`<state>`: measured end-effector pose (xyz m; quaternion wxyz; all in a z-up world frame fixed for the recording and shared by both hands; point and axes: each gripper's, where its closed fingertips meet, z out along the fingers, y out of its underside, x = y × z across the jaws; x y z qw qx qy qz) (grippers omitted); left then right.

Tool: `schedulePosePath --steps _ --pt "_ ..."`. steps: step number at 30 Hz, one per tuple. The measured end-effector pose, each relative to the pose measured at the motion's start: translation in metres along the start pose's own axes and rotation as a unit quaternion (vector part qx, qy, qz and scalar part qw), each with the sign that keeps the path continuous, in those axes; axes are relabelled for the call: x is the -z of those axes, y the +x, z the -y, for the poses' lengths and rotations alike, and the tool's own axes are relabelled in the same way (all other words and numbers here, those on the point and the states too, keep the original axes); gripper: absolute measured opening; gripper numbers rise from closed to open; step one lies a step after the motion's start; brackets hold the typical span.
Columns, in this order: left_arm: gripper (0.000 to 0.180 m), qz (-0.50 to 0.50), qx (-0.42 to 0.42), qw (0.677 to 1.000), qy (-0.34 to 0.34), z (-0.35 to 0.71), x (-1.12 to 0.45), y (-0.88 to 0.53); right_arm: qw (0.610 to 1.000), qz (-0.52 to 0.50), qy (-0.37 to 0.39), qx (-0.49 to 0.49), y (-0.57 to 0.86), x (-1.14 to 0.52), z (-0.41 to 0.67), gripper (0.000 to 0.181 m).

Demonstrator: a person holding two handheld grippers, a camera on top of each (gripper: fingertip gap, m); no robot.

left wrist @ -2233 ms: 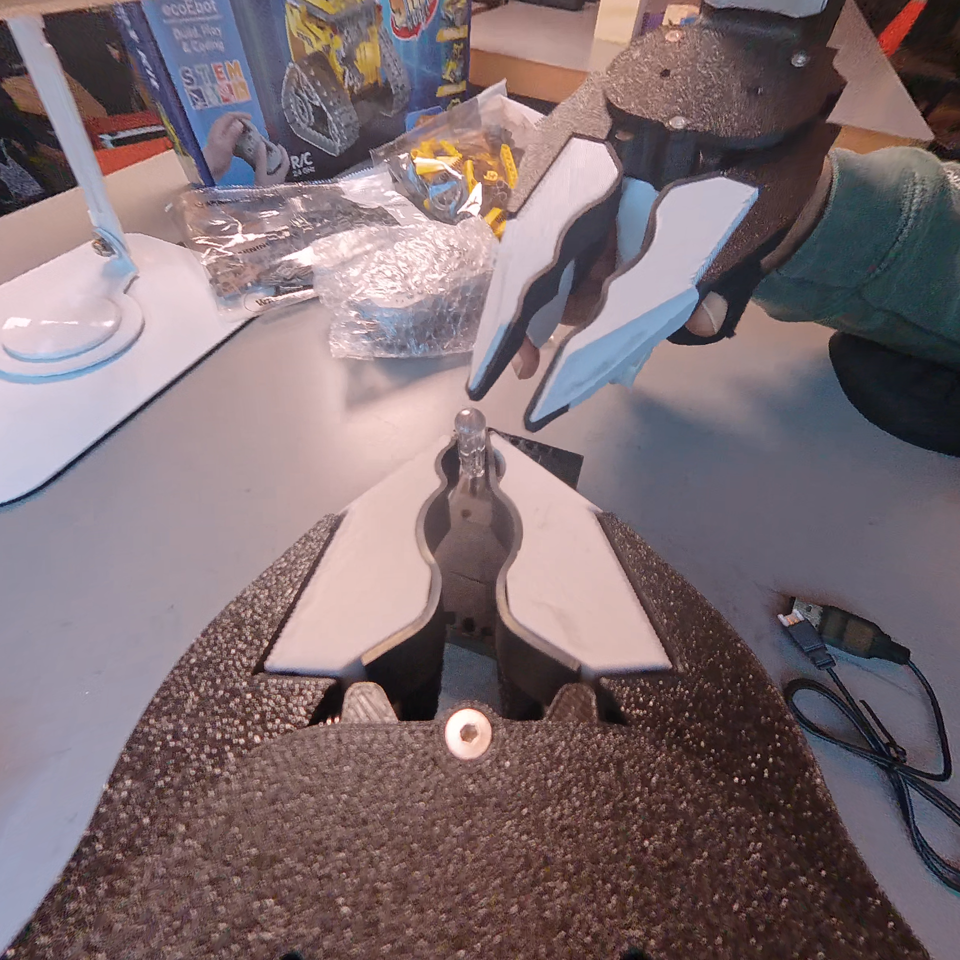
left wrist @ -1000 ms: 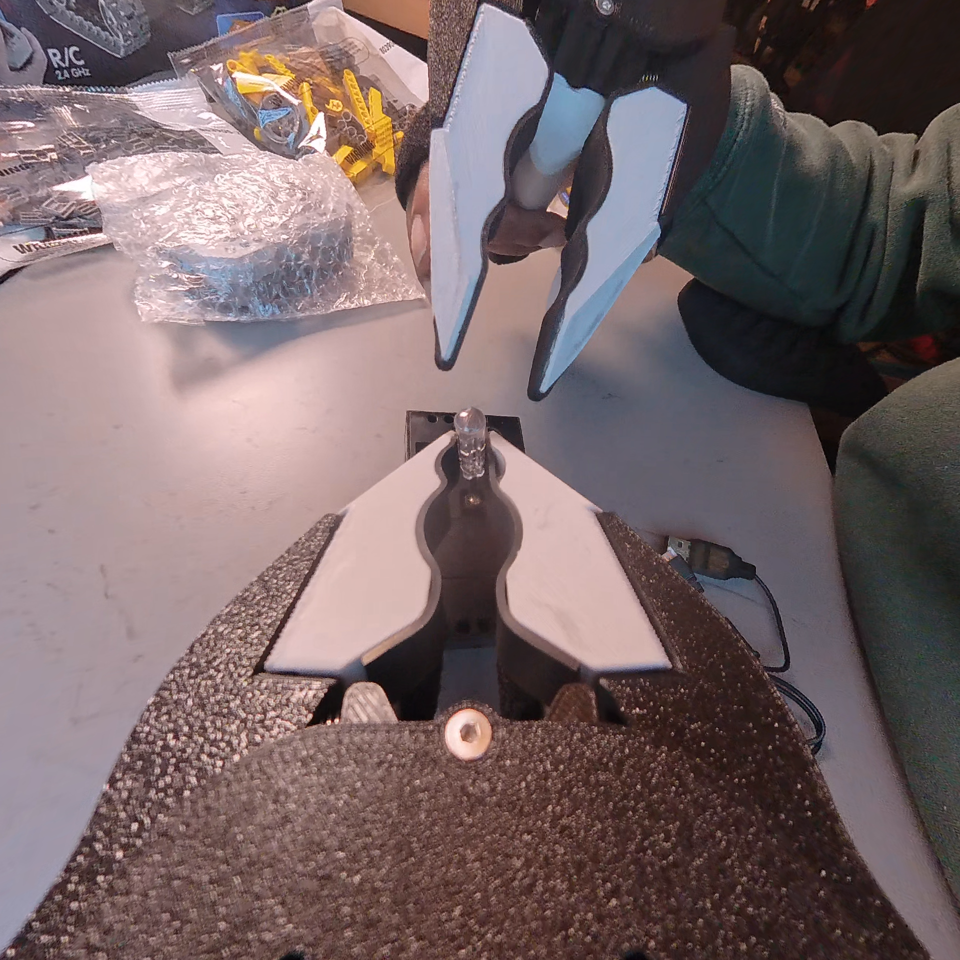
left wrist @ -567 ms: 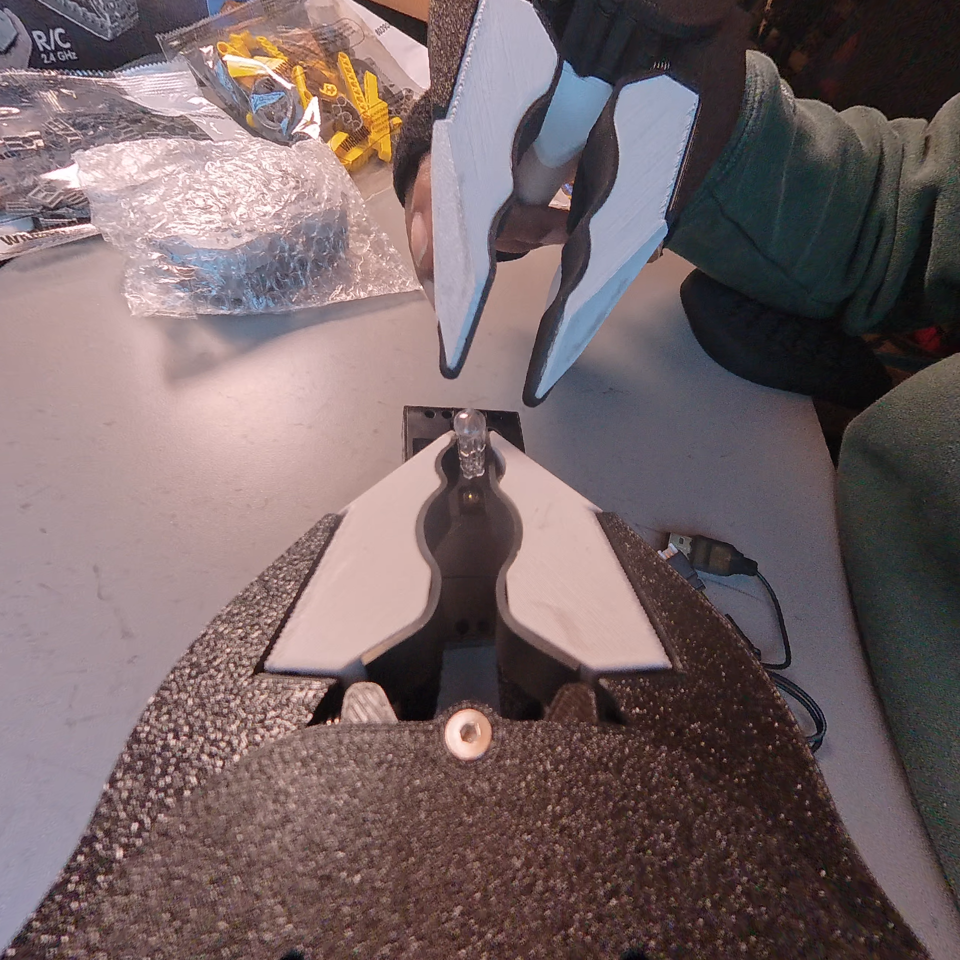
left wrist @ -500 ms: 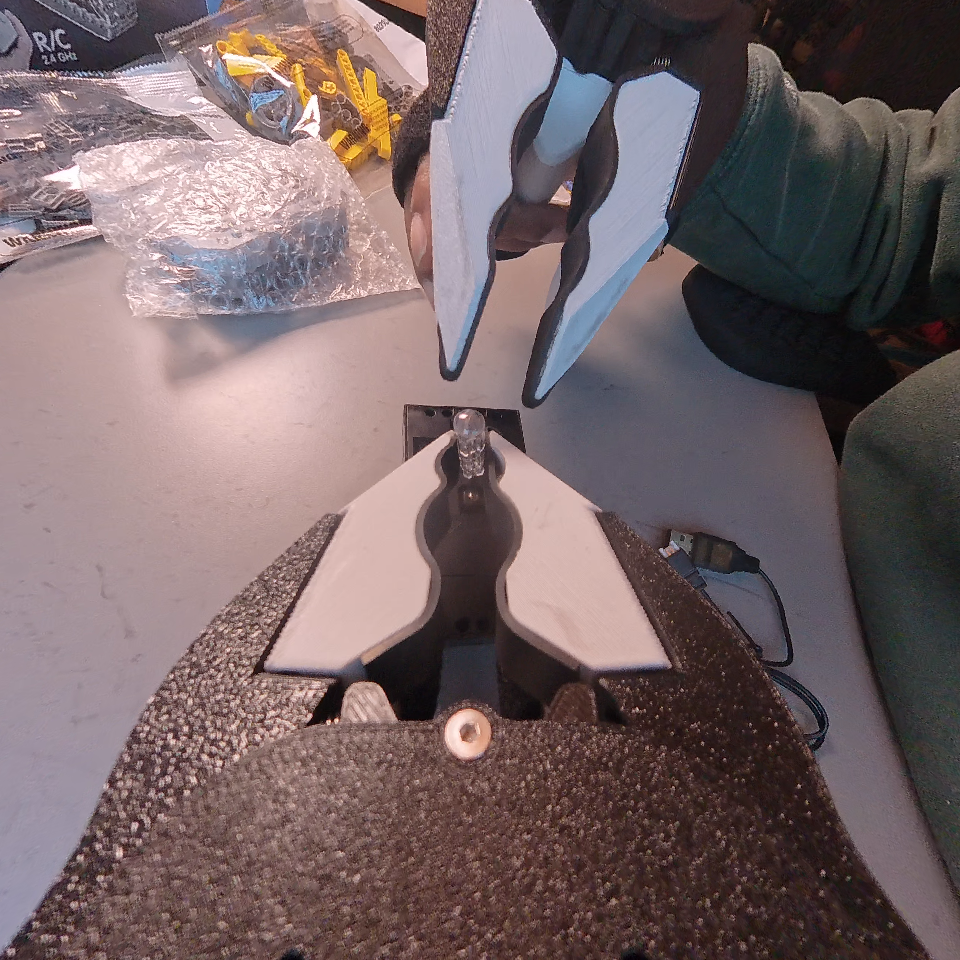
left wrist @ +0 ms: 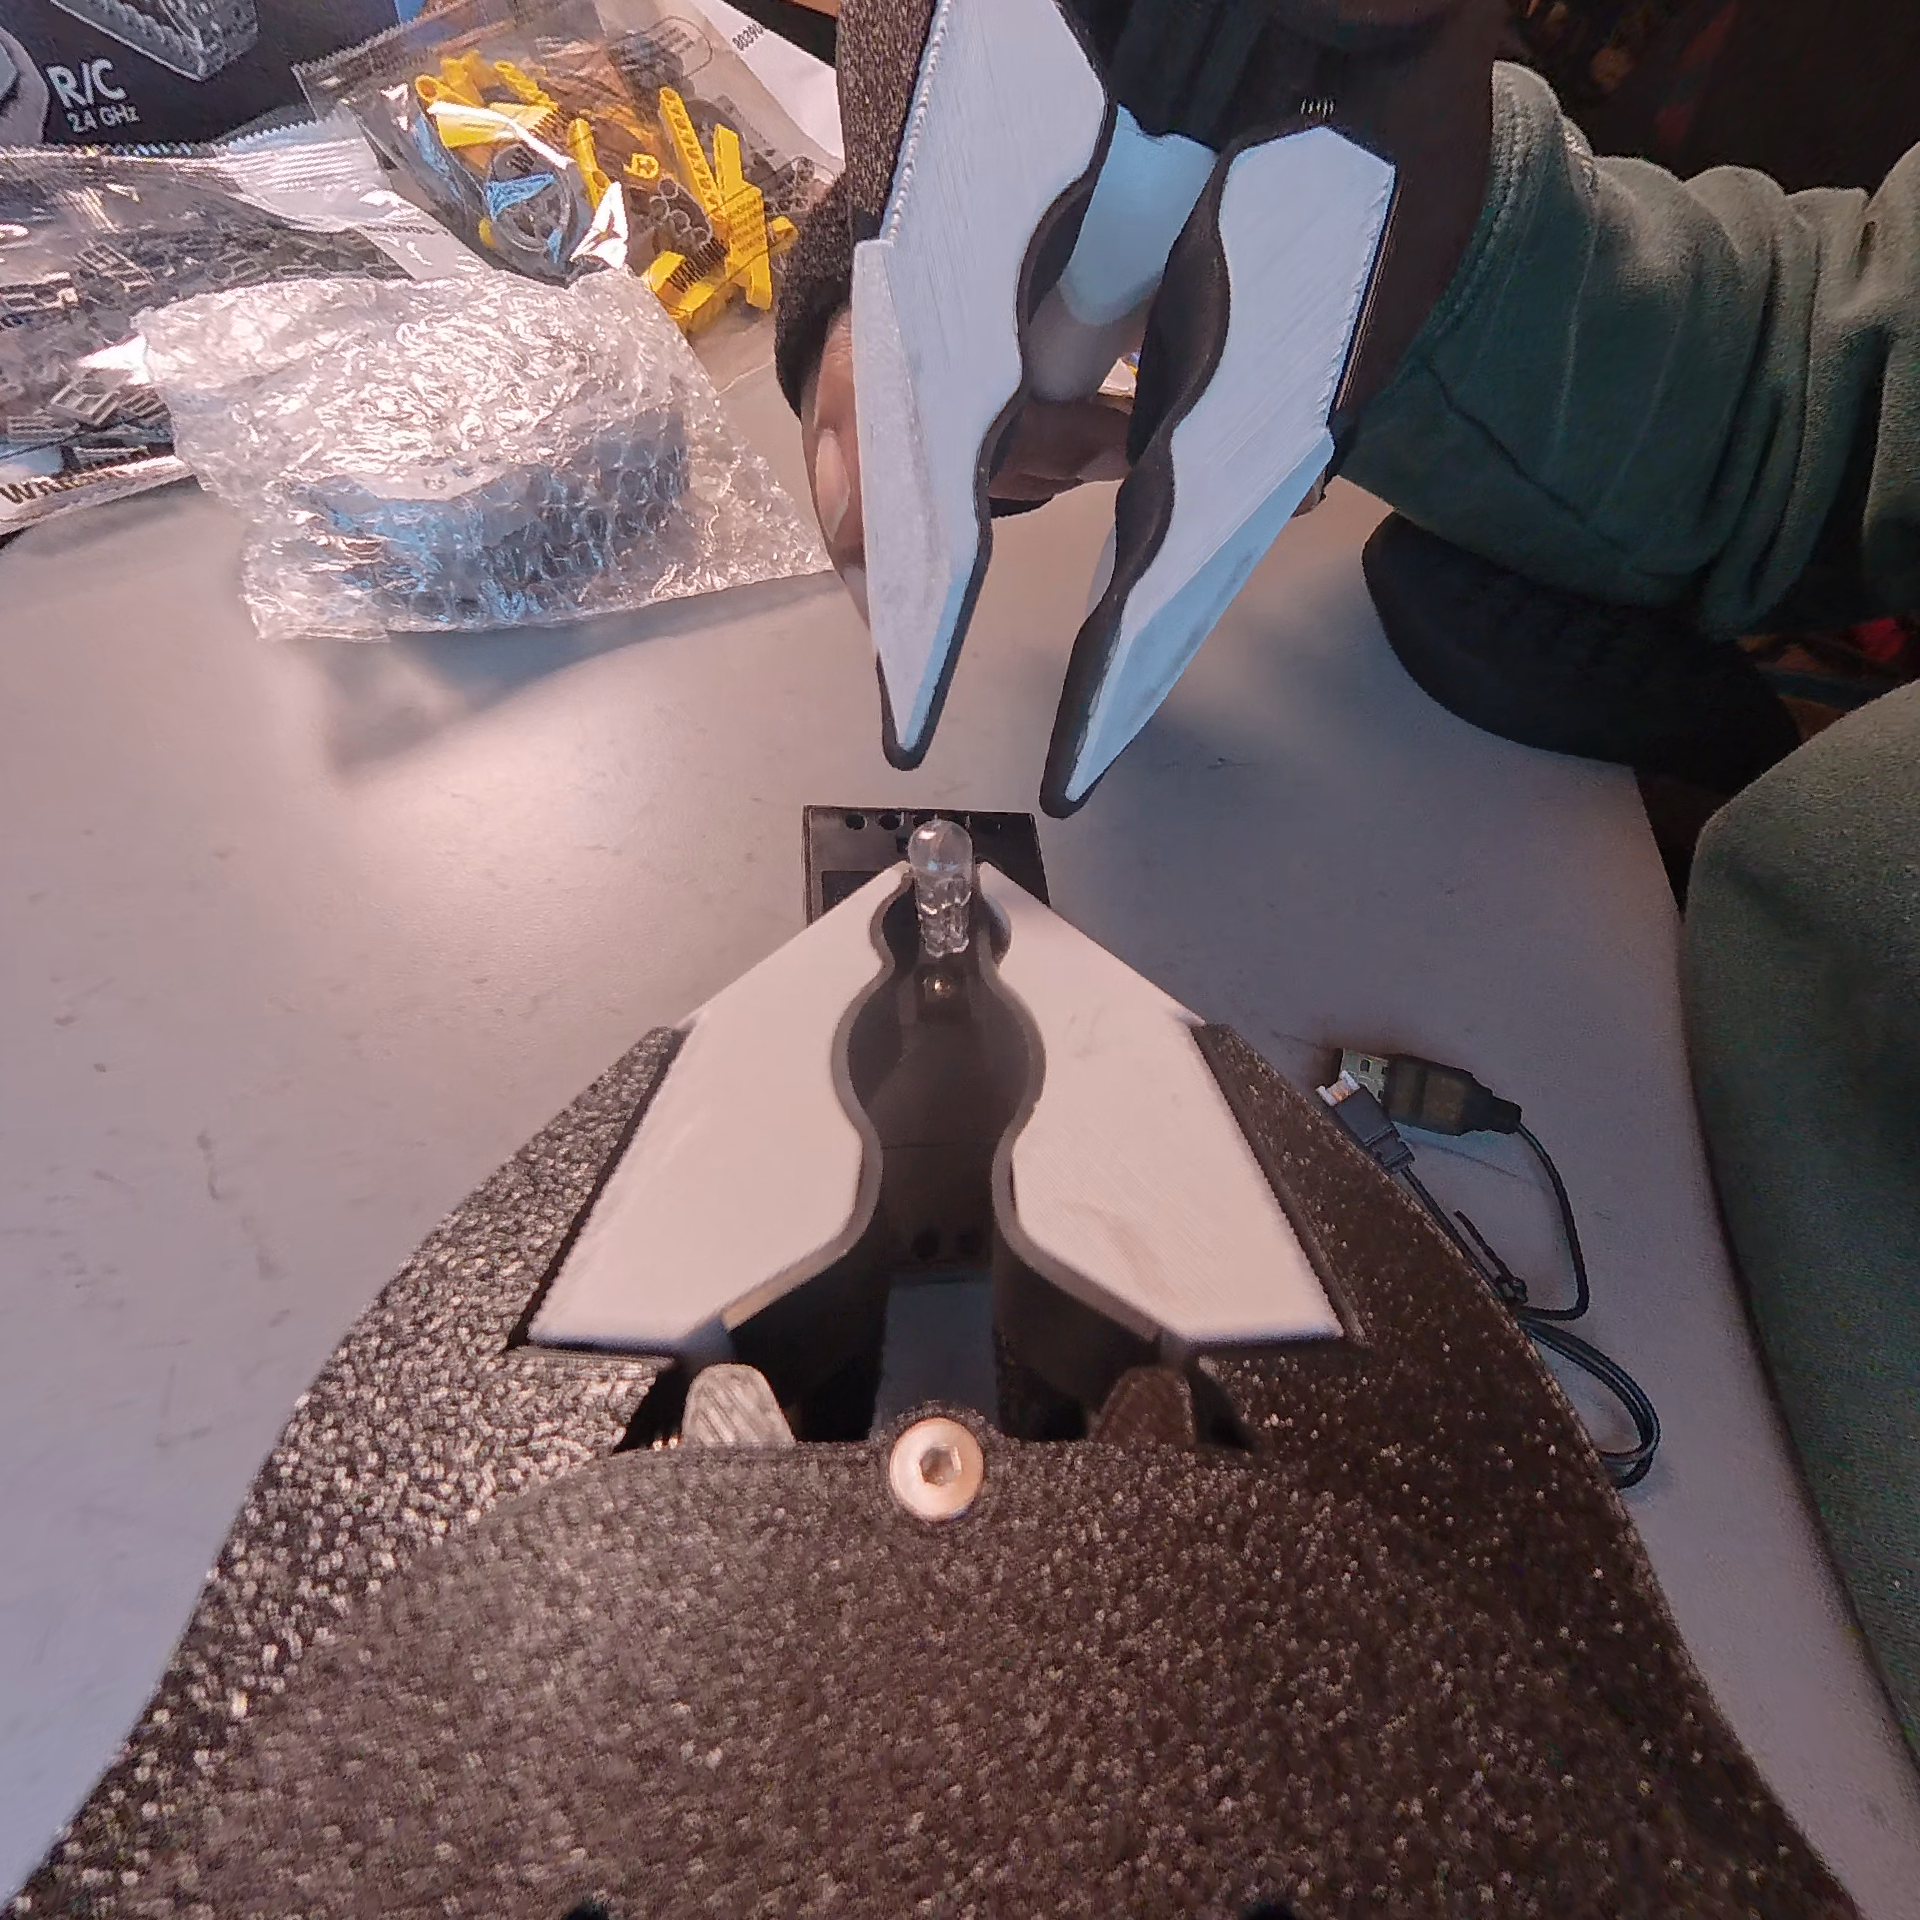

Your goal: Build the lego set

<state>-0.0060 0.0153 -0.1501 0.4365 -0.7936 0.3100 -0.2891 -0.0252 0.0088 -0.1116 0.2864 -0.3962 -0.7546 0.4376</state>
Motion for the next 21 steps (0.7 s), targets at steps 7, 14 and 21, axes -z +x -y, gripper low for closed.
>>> schedulePosePath --steps 7,14,21 --pt "0.008 0.001 -0.005 1.000 -0.002 -0.0005 -0.0005 0.0003 1.000 0.001 0.001 0.001 -0.0010 -0.0004 0.0008 0.016" --pt "0.008 0.011 -0.024 1.000 -0.009 -0.0007 -0.0018 -0.0004 1.000 -0.002 -0.005 0.000 -0.0013 -0.0003 0.0027 0.014" --pt "0.008 0.023 -0.051 0.998 -0.003 -0.0006 -0.0023 -0.0017 1.000 -0.002 -0.017 -0.017 -0.0015 -0.0038 -0.0009 0.016"
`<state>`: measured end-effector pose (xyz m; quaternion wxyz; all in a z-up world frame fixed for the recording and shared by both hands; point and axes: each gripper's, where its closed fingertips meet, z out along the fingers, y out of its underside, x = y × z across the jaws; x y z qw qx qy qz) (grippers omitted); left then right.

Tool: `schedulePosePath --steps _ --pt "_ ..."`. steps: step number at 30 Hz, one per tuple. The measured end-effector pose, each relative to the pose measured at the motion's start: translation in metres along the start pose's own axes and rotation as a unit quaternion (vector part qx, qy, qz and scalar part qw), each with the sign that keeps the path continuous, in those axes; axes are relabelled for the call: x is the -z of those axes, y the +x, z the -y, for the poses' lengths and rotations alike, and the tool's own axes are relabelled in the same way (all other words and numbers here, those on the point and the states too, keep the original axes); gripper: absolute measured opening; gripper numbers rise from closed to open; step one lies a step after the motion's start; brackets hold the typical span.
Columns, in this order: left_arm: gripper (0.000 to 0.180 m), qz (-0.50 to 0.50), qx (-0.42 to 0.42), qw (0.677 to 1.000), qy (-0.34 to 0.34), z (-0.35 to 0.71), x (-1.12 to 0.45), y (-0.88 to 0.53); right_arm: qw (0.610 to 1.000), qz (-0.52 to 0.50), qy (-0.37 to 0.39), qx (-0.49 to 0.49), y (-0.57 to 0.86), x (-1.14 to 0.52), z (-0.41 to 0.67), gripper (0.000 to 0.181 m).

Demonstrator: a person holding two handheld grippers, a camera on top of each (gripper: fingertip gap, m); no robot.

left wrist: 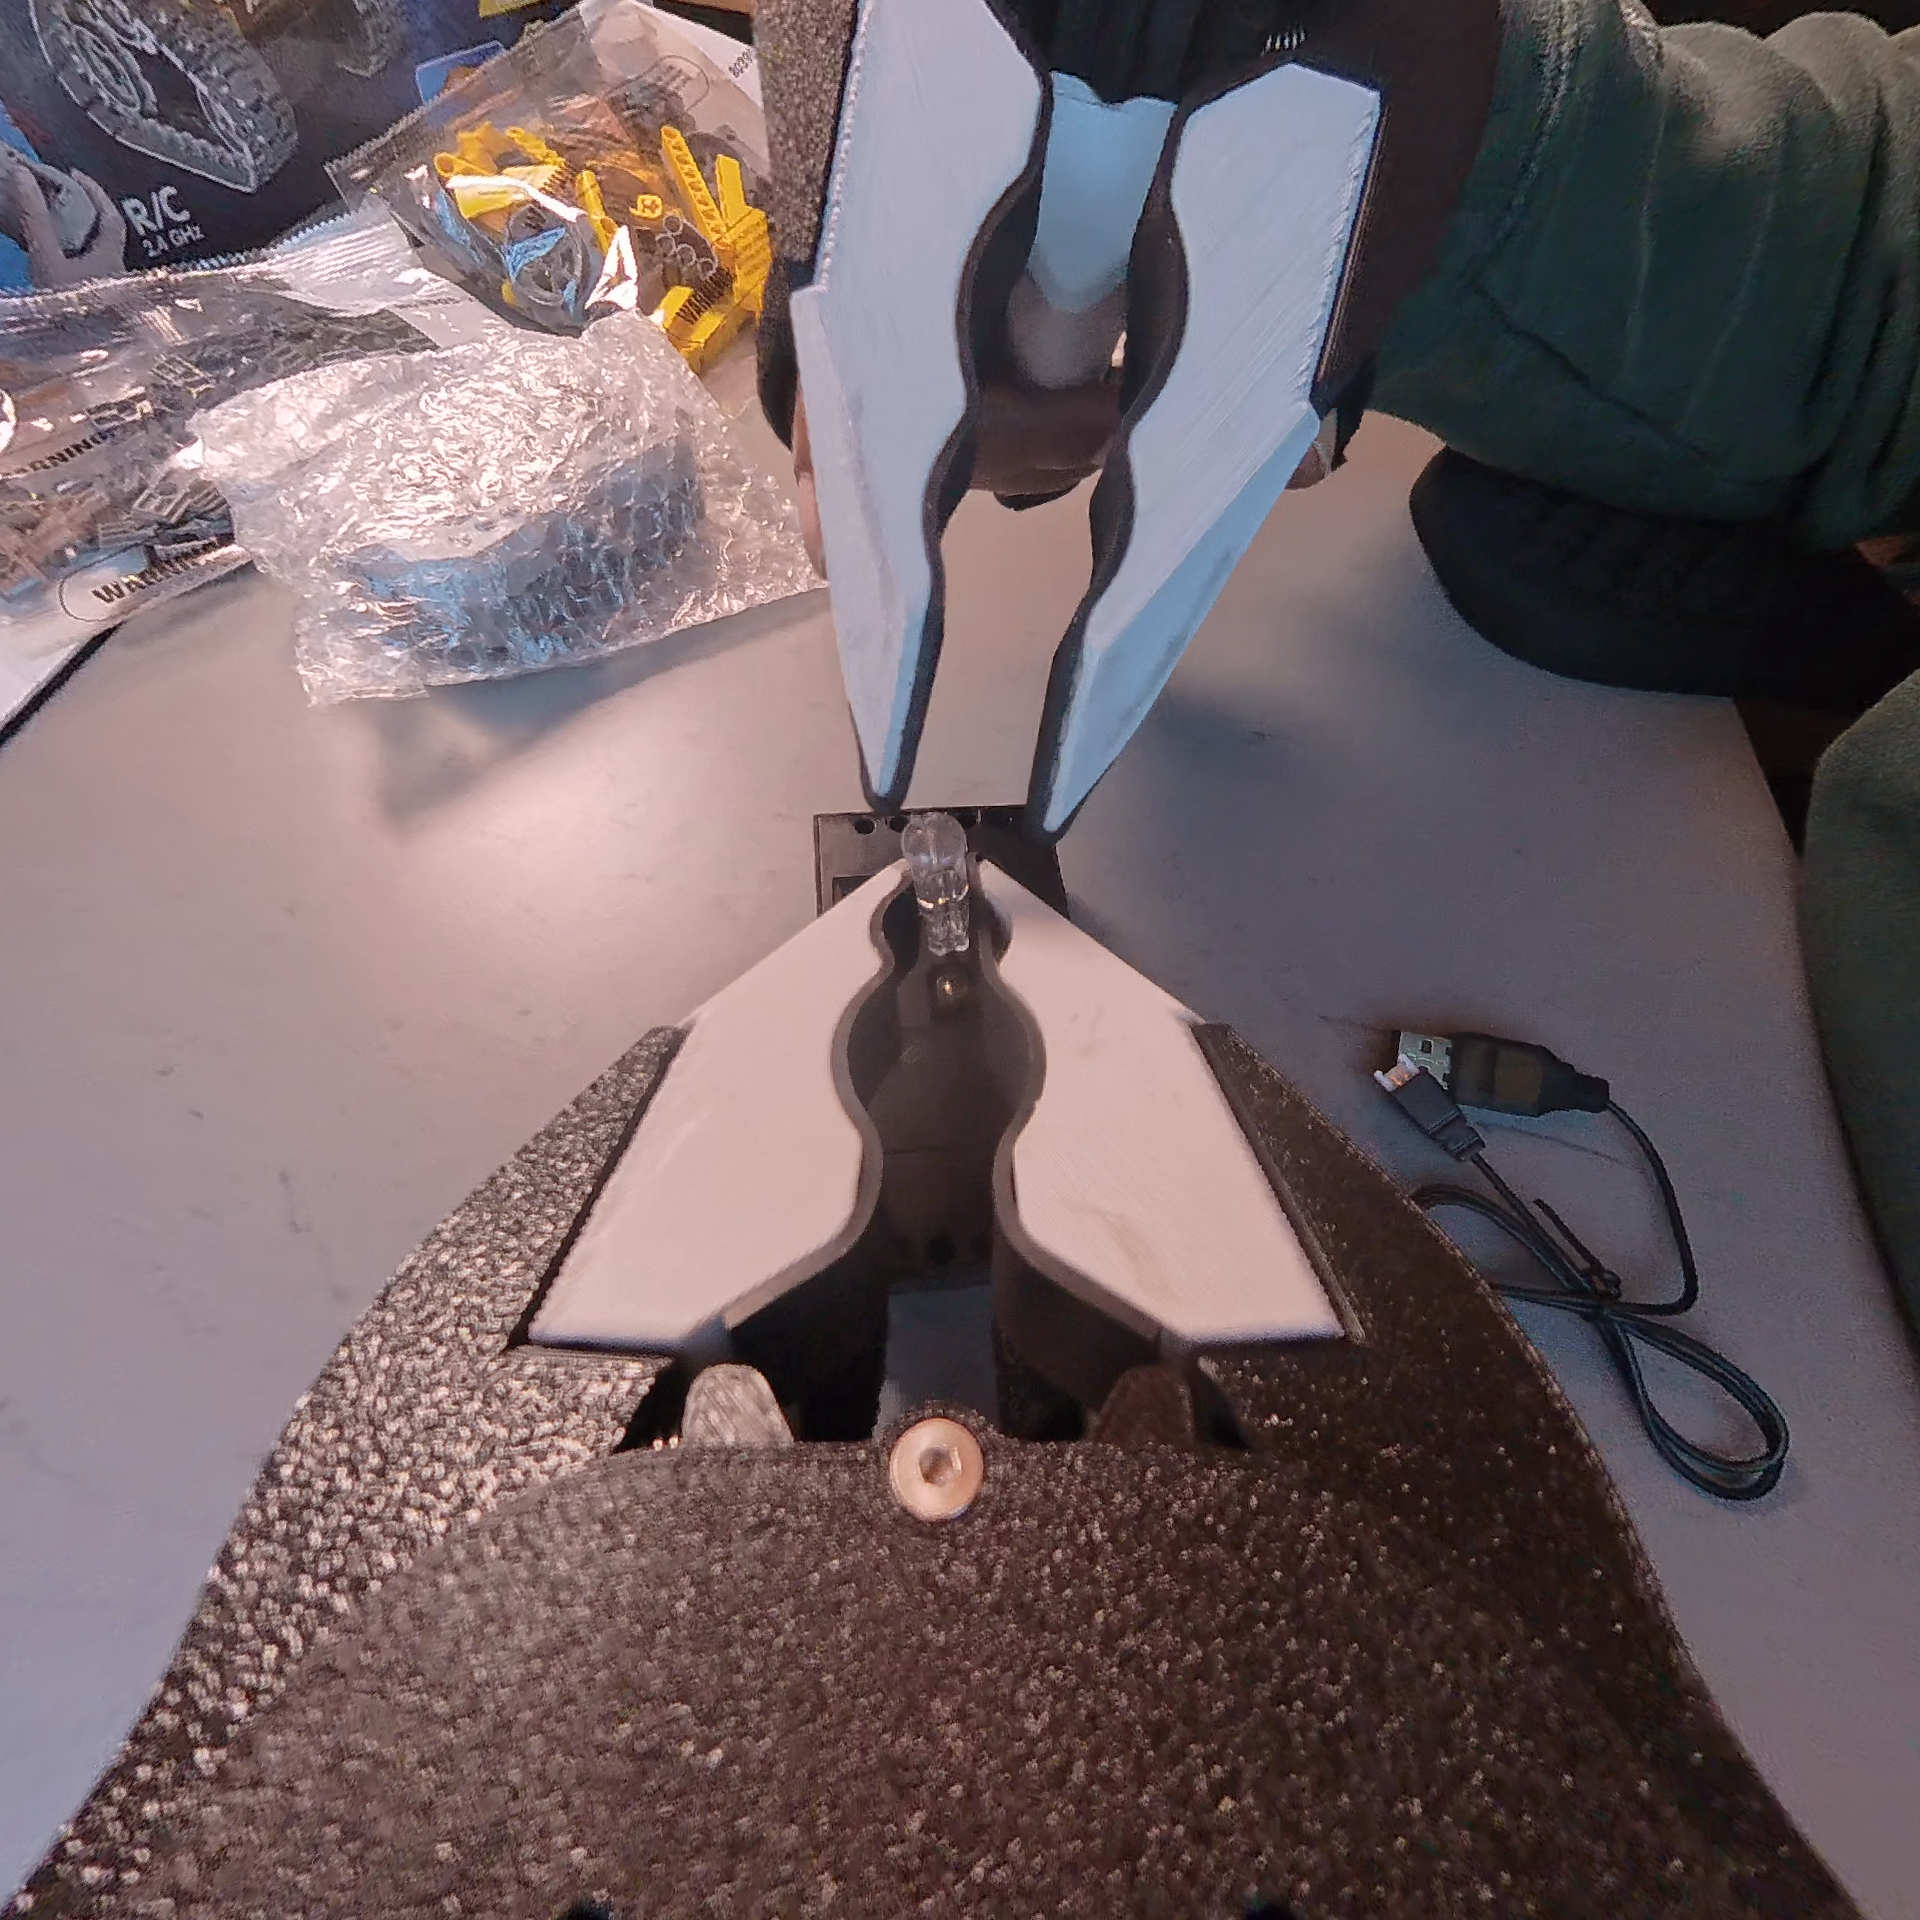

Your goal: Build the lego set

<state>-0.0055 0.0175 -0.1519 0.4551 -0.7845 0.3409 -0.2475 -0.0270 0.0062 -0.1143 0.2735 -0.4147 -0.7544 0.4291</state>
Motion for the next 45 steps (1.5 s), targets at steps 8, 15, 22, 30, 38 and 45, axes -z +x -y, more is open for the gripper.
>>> schedulePosePath --steps 8,15,22,30,38,45 --pt "0.008 0.007 -0.017 1.000 -0.003 0.000 0.000 0.001 1.000 0.001 -0.004 -0.003 0.000 -0.006 -0.002 0.007" --pt "0.017 -0.034 -0.016 0.999 0.023 0.003 0.010 0.006 0.997 0.071 0.001 0.002 -0.004 -0.004 -0.004 0.006" --pt "0.009 -0.007 -0.011 0.999 0.033 0.010 0.012 -0.002 0.998 0.058 0.014 -0.014 0.004 -0.004 -0.004 0.006" --pt "0.009 0.061 -0.003 0.998 0.028 0.010 0.011 -0.008 0.989 -0.063 -0.011 -0.132 0.014 -0.003 0.001 0.015" --pt "0.008 0.086 0.017 0.996 0.031 0.012 0.009 -0.012 0.955 -0.197 0.052 -0.214 0.014 0.001 -0.001 0.015" --pt "0.008 0.092 0.021 0.995 0.031 0.011 0.010 -0.013 0.928 -0.289 0.092 -0.219 0.017 0.000 -0.001 0.011"
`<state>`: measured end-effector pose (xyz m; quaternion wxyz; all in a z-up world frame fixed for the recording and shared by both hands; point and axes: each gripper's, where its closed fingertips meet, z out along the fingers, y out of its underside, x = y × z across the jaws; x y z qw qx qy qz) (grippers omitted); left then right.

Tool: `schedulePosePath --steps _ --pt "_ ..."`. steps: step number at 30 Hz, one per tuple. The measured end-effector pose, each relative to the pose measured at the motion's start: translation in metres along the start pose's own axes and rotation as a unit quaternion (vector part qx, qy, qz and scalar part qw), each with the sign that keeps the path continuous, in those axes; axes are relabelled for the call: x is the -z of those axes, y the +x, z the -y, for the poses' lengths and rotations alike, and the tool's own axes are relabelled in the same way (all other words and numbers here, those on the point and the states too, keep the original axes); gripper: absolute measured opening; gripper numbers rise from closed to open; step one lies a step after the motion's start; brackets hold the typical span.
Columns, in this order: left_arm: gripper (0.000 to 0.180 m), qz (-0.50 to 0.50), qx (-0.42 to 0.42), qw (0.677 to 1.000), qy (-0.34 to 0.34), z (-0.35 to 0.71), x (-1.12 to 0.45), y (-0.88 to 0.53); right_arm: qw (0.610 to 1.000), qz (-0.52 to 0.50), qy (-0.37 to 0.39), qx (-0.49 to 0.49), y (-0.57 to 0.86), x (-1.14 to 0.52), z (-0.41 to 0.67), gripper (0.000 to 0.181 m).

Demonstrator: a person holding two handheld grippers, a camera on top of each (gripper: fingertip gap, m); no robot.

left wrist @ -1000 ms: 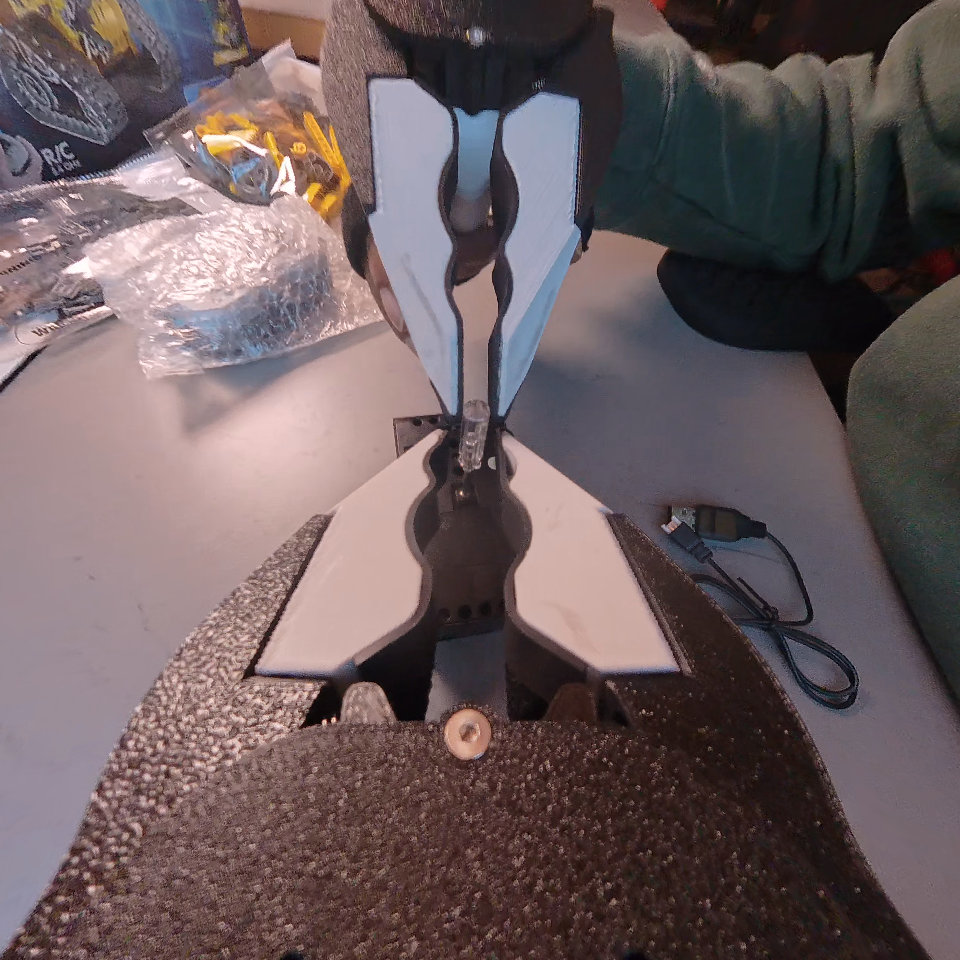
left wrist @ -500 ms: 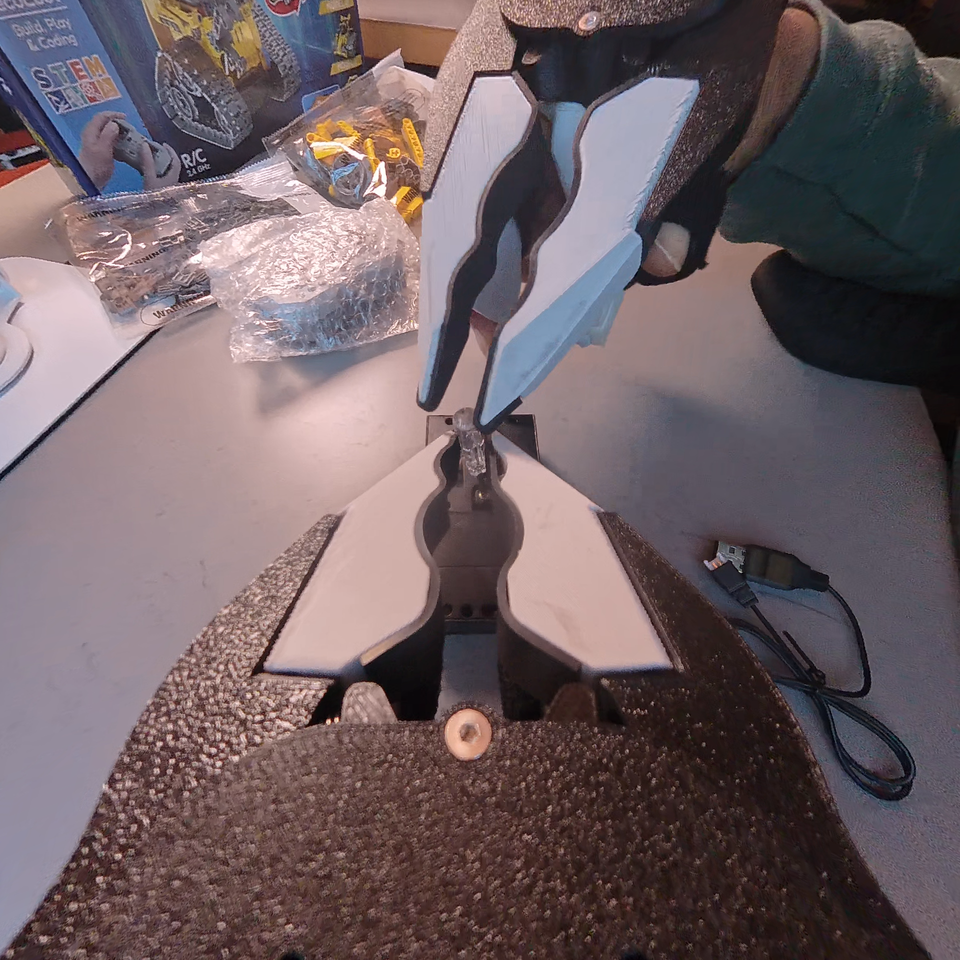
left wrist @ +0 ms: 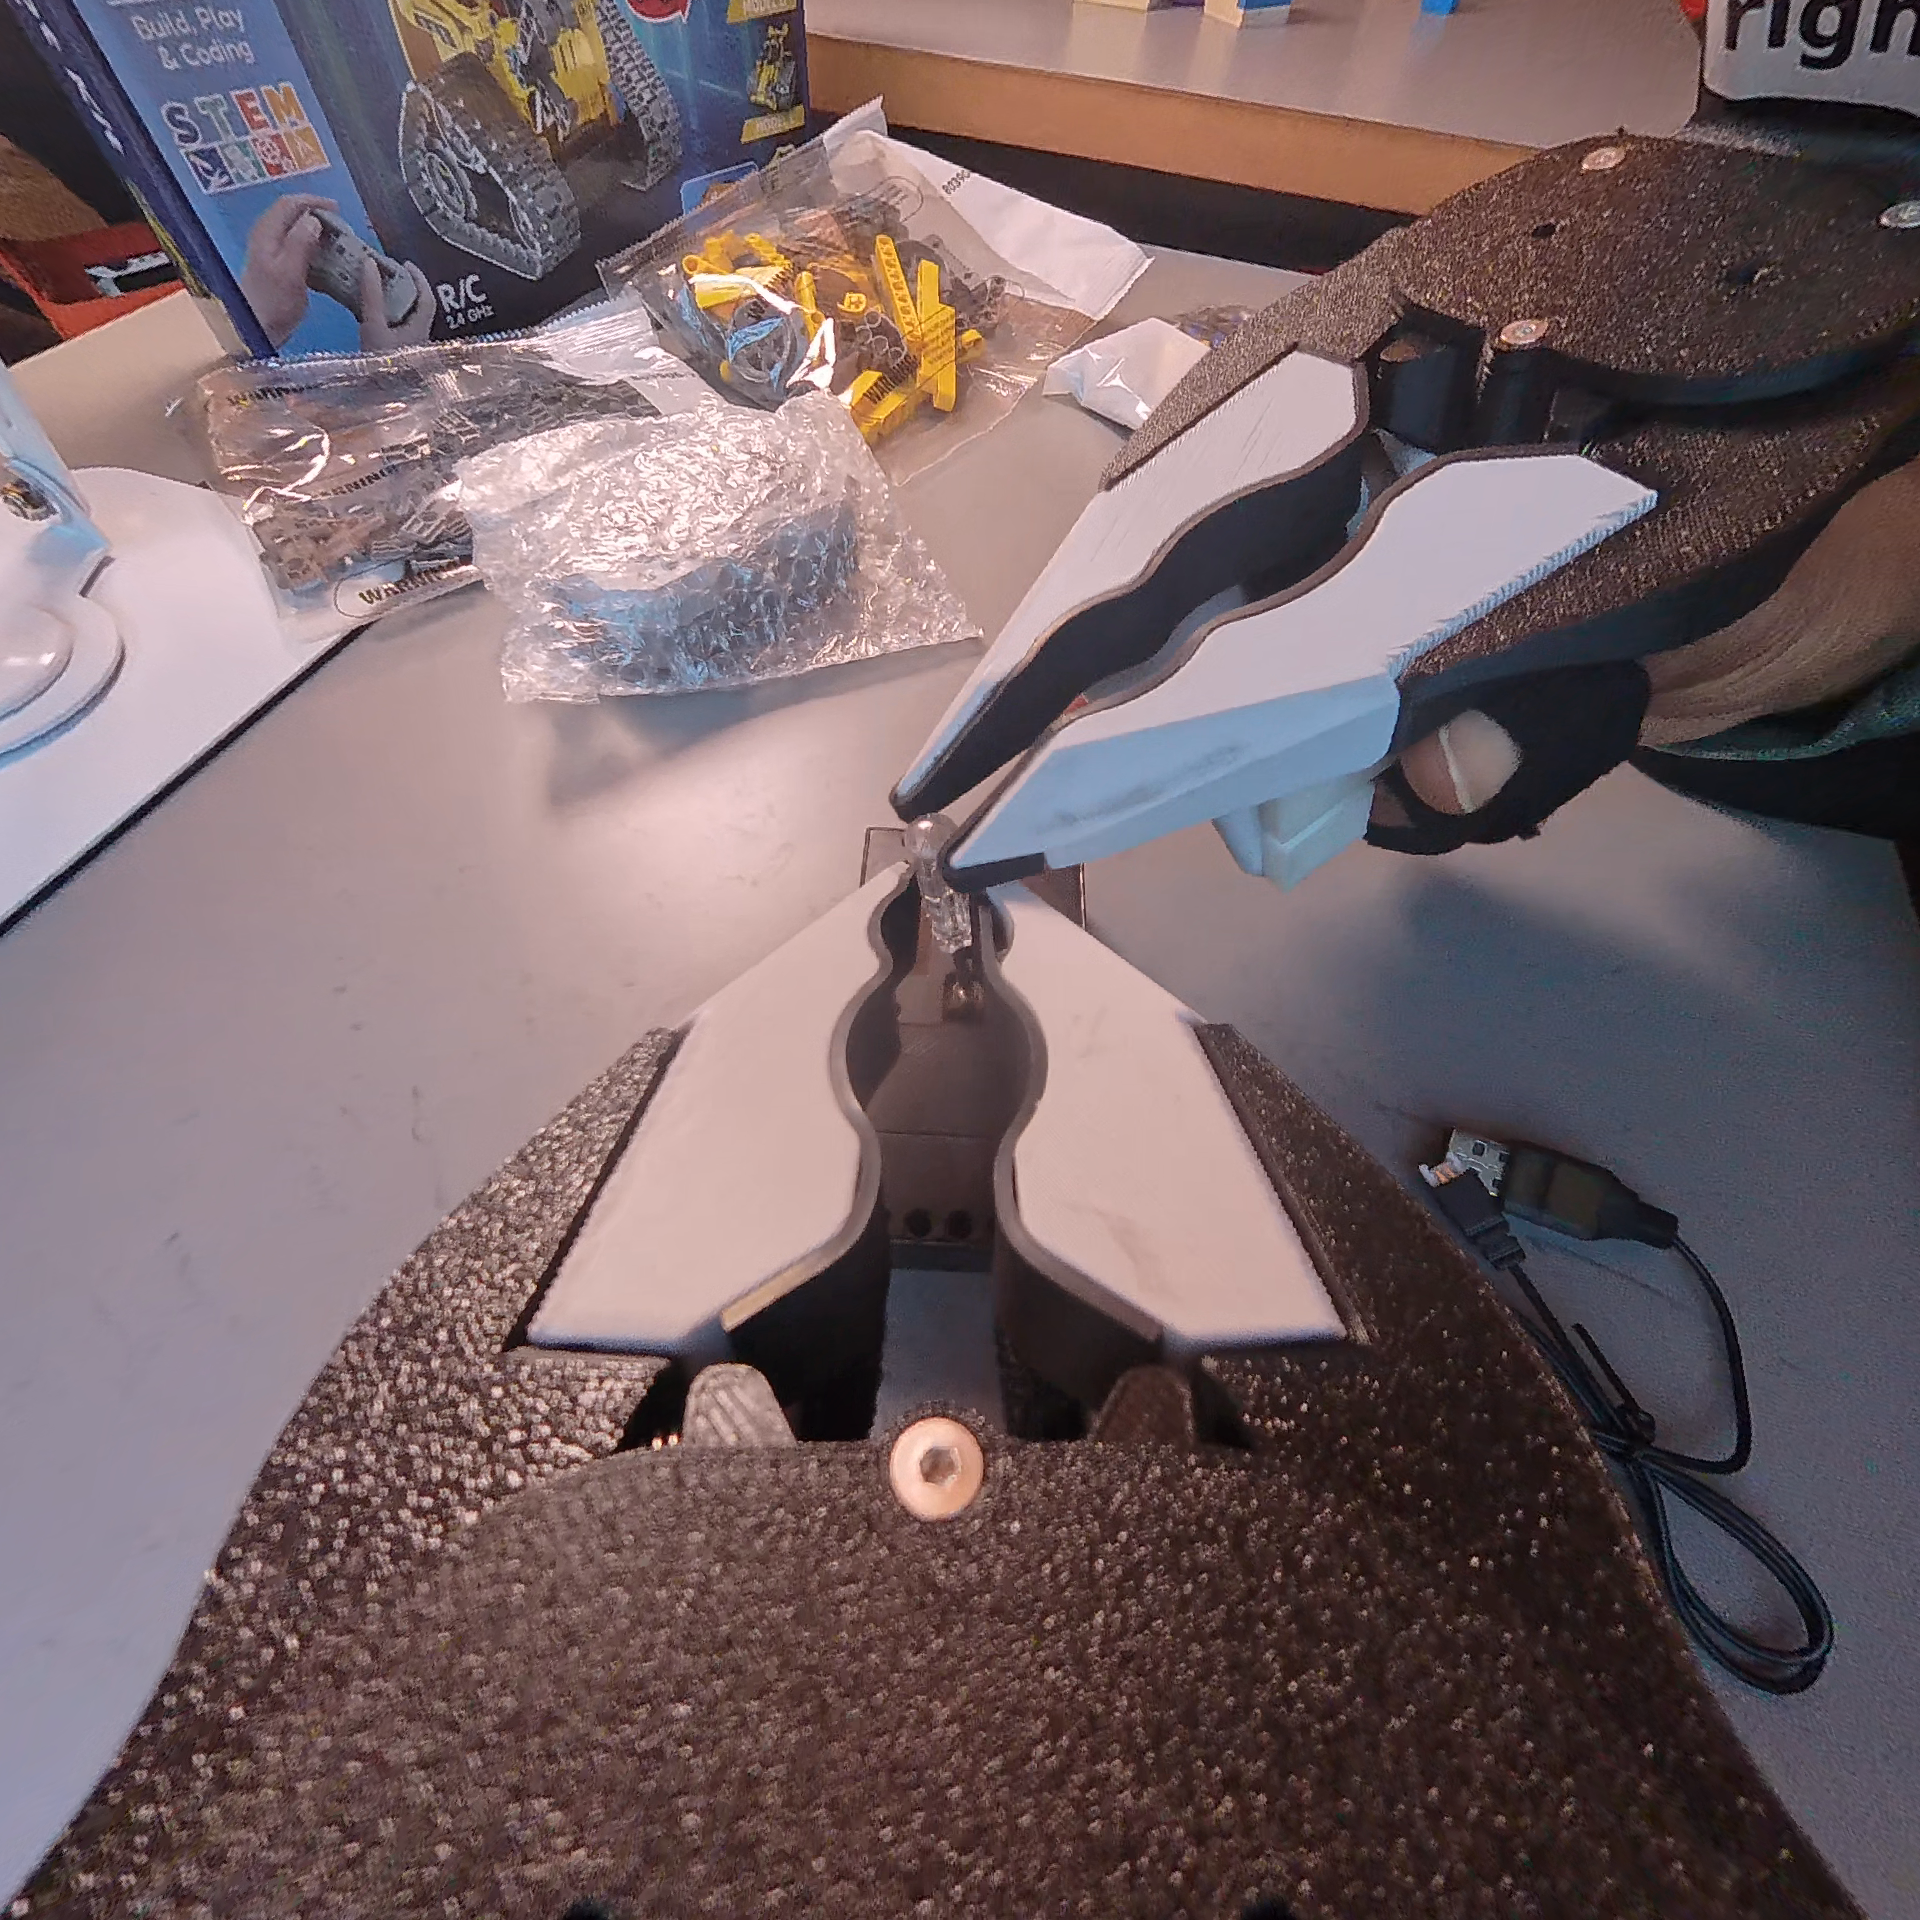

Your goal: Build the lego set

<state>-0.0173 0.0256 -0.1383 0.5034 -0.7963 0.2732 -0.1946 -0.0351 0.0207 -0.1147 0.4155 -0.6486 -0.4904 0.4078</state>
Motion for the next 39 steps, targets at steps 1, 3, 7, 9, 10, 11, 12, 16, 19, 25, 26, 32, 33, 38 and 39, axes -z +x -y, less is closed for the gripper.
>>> schedulePosePath --steps 1,3,7,9,10,11,12,16,19,25,26,32,33,38,39 --pt "0.008 0.002 -0.001 1.000 -0.001 0.000 0.000 0.000 1.000 0.002 -0.001 0.001 0.000 -0.001 0.000 0.011" --pt "0.009 0.002 -0.001 1.000 0.000 0.000 0.000 -0.001 1.000 0.016 -0.011 0.002 0.001 -0.003 -0.001 0.008" --pt "0.009 -0.005 -0.010 1.000 0.003 -0.001 0.001 -0.001 0.993 0.092 -0.049 0.050 0.000 -0.005 -0.002 0.007" --pt "0.014 -0.022 -0.012 1.000 0.015 0.001 0.003 0.000 0.979 0.169 -0.076 0.081 -0.003 -0.005 -0.003 0.006" --pt "0.019 -0.032 -0.013 0.999 0.019 0.002 0.004 0.001 0.968 0.214 -0.088 0.102 -0.005 -0.004 -0.003 0.006" --pt "0.021 -0.044 -0.016 0.999 0.018 0.001 0.004 0.003 0.952 0.260 -0.096 0.130 -0.008 -0.002 -0.004 0.006" --pt "0.023 -0.056 -0.020 0.998 0.018 0.001 0.004 0.005 0.934 0.302 -0.097 0.165 -0.010 0.000 -0.005 0.006" --pt "0.022 -0.070 -0.038 0.997 0.016 0.001 0.002 0.009 0.873 0.427 -0.133 0.193 -0.016 0.002 -0.008 0.006" --pt "0.014 -0.067 -0.038 0.997 0.013 -0.001 0.002 0.007 0.851 0.466 -0.155 0.183 -0.014 0.004 -0.008 0.006" --pt "0.008 -0.044 -0.032 0.999 0.002 -0.003 -0.002 0.003 0.899 0.403 -0.104 0.138 -0.007 0.002 -0.004 0.006" --pt "0.008 -0.038 -0.025 0.999 0.003 -0.003 -0.003 0.001 0.915 0.368 -0.086 0.140 -0.004 0.000 -0.003 0.006" --pt "0.007 -0.020 -0.015 1.000 0.001 -0.003 -0.004 0.000 0.984 0.165 -0.006 0.059 0.003 0.001 0.004 0.016" --pt "0.007 -0.018 -0.013 1.000 0.002 -0.002 -0.004 0.000 0.989 0.138 -0.005 0.046 0.006 0.000 0.003 0.016" --pt "0.008 -0.014 -0.007 1.000 0.001 -0.002 -0.005 -0.001 0.996 0.092 0.001 0.017 0.005 -0.003 -0.003 0.017" --pt "0.007 -0.014 -0.006 1.000 0.001 -0.002 -0.005 -0.001 0.996 0.093 0.004 0.010 0.005 -0.004 -0.003 0.016"
